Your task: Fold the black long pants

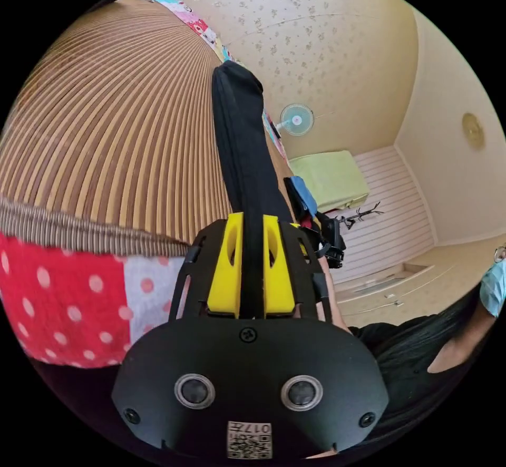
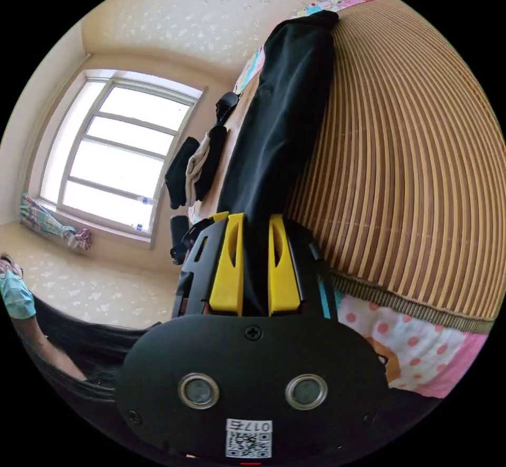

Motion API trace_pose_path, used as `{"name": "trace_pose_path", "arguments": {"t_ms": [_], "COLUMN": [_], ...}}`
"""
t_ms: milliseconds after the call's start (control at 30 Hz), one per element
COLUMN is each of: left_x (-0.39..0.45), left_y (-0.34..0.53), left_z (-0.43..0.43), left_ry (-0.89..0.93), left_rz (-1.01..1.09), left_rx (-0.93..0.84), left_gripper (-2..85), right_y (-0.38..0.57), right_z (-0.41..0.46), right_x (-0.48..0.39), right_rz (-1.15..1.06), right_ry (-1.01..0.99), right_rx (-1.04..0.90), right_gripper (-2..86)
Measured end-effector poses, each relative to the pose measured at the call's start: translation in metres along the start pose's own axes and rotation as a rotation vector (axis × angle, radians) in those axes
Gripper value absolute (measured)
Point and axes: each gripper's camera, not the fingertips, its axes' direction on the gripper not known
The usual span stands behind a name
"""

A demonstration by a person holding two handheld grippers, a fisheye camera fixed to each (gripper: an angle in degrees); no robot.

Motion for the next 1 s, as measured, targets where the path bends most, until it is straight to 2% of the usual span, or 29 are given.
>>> {"name": "trace_pose_path", "arguments": {"t_ms": [67, 100, 167, 200, 267, 367, 567, 667, 833, 1000], "left_x": [-0.001, 0.000, 0.014, 0.023, 0.079, 0.179, 0.370, 0.438, 0.478, 0.456], "left_y": [0.014, 0.017, 0.029, 0.031, 0.034, 0.031, 0.037, 0.041, 0.013, -0.070], "left_z": [-0.009, -0.012, -0.030, -0.035, -0.056, -0.090, -0.156, -0.179, -0.178, -0.128], "left_ry": [0.106, 0.166, 0.428, 0.479, 0.596, 0.637, 0.661, 0.649, 0.563, 0.256], "left_rz": [-0.053, -0.058, -0.044, -0.025, 0.114, 0.347, 0.735, 0.858, 0.815, 0.648], "left_rx": [-0.029, -0.035, 0.002, 0.010, 0.028, 0.050, 0.132, 0.189, 0.240, 0.221], "left_gripper": [5.3, 5.2, 5.0, 5.0, 4.8, 4.7, 4.6, 4.6, 4.4, 4.3], "right_y": [0.011, 0.013, 0.026, 0.029, 0.036, 0.044, 0.080, 0.089, 0.060, -0.044], "right_z": [-0.020, -0.027, -0.060, -0.070, -0.116, -0.184, -0.312, -0.355, -0.381, -0.357], "right_x": [0.002, 0.000, -0.030, -0.041, -0.098, -0.182, -0.361, -0.421, -0.458, -0.423], "right_rz": [0.003, -0.002, -0.106, -0.144, -0.306, -0.503, -0.879, -0.981, -0.943, -0.753], "right_ry": [-0.201, -0.246, -0.329, -0.348, -0.407, -0.435, -0.339, -0.327, -0.249, -0.050], "right_rx": [0.020, 0.023, 0.056, 0.064, 0.093, 0.143, 0.257, 0.318, 0.376, 0.349], "right_gripper": [3.8, 3.3, 2.0, 1.7, 1.1, 0.6, 0.3, 0.2, 0.2, 0.1]}}
